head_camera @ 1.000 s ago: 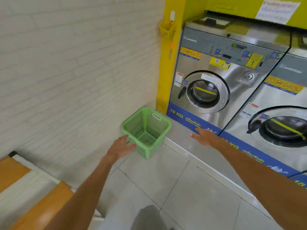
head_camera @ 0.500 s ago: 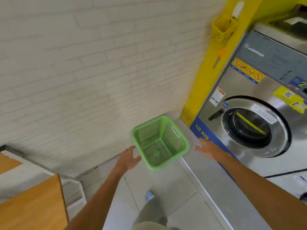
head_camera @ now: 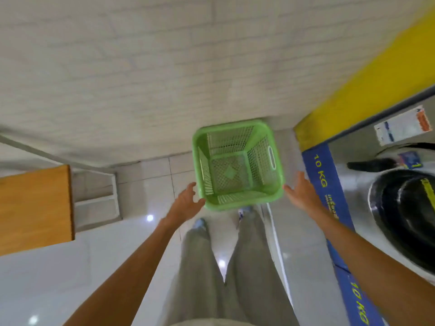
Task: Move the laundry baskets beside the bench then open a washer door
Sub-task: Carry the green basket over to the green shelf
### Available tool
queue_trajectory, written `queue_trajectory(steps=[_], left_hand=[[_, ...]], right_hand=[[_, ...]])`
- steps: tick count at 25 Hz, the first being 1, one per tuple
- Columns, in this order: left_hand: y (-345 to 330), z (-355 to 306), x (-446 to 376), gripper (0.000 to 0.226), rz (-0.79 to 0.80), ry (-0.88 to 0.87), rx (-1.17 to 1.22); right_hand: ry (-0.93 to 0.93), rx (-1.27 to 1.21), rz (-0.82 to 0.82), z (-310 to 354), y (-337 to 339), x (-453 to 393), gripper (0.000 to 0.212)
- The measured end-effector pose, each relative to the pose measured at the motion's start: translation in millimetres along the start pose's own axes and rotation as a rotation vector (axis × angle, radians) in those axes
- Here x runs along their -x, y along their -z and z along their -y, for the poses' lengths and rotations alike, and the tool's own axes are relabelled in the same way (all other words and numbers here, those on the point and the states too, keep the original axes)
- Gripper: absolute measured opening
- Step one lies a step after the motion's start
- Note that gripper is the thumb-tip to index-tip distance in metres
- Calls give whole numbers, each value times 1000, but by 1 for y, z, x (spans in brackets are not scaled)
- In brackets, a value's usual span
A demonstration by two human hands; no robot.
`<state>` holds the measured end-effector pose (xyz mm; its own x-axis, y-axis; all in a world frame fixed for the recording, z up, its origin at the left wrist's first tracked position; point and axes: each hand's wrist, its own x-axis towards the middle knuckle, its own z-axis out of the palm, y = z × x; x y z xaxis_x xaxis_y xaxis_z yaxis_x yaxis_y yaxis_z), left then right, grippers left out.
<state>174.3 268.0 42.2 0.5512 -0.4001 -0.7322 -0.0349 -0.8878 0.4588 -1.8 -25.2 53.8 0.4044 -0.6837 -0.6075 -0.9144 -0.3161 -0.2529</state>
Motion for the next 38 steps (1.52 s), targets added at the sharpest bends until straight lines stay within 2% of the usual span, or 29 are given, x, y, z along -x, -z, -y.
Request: queue_trajectory(steps=[4, 10, 13, 17, 20, 23, 27, 30, 34, 38], left_hand=[[-65, 18, -59, 77, 19, 185, 116], [-112, 38, -196, 82, -247, 284, 184], [-116, 39, -243, 83, -330, 232, 233], [-104, 40, -266, 86, -344, 257, 406], [-92, 44, -260, 70, -331, 255, 468], [-68, 43, -210, 63, -351, 243, 503], [-13, 51, -82, 66, -490, 249, 585], [22, 69, 29, 62, -666, 277, 680], [43, 120, 175, 64, -961, 360, 734], [41, 183, 304, 71, -1109, 455, 678]], right_hand=[[-60, 15, 23, -26, -36, -88, 59], [25, 30, 39, -54, -101, -229, 72], [72, 37, 21, -54, -119, -268, 59], [68, -2, 5, -33, -120, -293, 46], [33, 11, 15, -21, -111, -297, 40], [76, 19, 20, 2, -87, -264, 39], [308, -1, 24, 58, -32, -160, 41], [474, 60, 75, 115, -4, -73, 47], [700, 49, 154, 190, -15, 51, 66], [949, 97, 326, 259, -57, 161, 72]])
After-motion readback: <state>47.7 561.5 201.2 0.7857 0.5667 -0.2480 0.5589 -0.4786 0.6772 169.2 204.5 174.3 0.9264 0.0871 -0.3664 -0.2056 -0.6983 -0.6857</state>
